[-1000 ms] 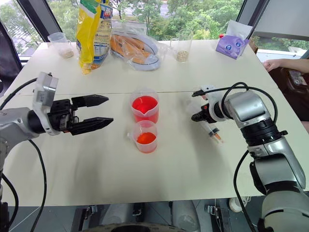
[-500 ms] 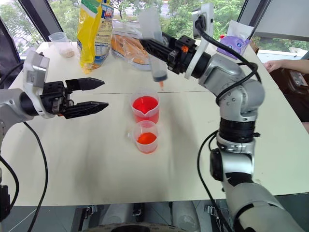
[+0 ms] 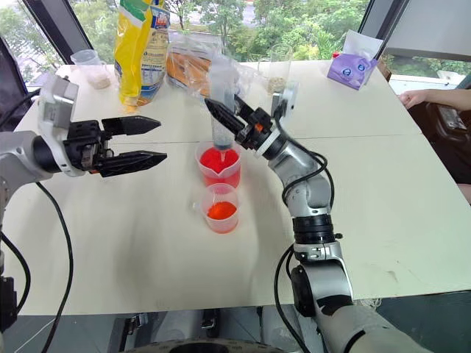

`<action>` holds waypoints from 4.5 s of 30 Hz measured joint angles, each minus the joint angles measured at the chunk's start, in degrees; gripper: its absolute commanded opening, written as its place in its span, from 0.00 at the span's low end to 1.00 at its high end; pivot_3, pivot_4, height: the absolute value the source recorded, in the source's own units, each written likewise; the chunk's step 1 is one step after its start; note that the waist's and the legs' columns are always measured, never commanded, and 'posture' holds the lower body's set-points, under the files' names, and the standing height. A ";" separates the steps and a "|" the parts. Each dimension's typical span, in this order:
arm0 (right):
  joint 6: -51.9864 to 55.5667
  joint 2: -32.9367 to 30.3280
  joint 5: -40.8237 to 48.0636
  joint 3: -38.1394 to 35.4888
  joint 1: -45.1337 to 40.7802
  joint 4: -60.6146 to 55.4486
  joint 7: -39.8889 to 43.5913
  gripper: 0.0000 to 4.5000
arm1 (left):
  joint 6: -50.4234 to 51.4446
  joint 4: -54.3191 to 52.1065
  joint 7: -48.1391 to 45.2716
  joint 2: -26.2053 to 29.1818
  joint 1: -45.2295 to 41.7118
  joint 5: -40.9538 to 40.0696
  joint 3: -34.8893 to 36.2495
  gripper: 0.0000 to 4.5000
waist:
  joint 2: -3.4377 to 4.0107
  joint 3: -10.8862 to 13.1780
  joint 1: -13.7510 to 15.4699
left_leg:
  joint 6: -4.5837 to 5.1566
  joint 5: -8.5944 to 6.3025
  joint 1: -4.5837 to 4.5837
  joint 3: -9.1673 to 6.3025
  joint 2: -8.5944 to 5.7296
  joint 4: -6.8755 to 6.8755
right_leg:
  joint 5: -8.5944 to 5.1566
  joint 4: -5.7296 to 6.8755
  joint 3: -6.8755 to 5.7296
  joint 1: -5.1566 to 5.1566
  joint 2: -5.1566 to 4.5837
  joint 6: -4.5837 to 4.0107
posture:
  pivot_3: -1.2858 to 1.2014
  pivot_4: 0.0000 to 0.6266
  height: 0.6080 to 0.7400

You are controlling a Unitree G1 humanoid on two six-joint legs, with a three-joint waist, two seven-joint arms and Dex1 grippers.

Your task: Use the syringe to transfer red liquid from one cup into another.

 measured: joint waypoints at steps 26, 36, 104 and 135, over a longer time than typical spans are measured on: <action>-8.30 -1.16 -5.95 5.20 2.90 2.85 1.51 0.31 | -5.32 18.41 1.89 -17.85 -18.02 12.73 -9.55 1.00 | -0.01 -0.01 0.14 | -0.05 0.03 0.02 -0.05 -0.03 0.03 | 0.00 0.08 -0.01 0.03 0.01 0.00 | 0.52 0.24 1.00; -8.52 -1.25 -6.10 5.62 2.90 2.85 1.68 0.31 | -5.29 18.70 0.84 -18.30 -17.99 13.79 -9.53 0.01 | -0.01 -0.01 0.11 | -0.05 0.03 0.03 -0.06 -0.02 0.03 | 0.00 0.09 -0.01 0.02 0.01 0.00 | 0.52 0.24 1.00; -4.74 -2.82 -5.02 5.39 0.65 3.21 2.38 0.31 | -5.95 18.94 -0.45 -15.62 -19.37 16.37 -6.91 0.99 | -0.01 -0.01 0.05 | -0.07 0.05 0.05 -0.07 -0.01 0.04 | 0.00 0.15 0.00 0.02 0.01 0.00 | 0.52 0.24 1.00; 19.72 -13.74 16.43 5.29 11.04 -29.91 1.42 0.31 | 5.62 10.11 -4.23 -6.34 -12.98 1.63 1.20 0.99 | -0.03 -0.01 0.31 | -0.04 0.03 0.03 -0.10 -0.02 0.03 | -0.01 0.10 -0.03 0.03 -0.02 -0.01 | 0.52 0.24 1.00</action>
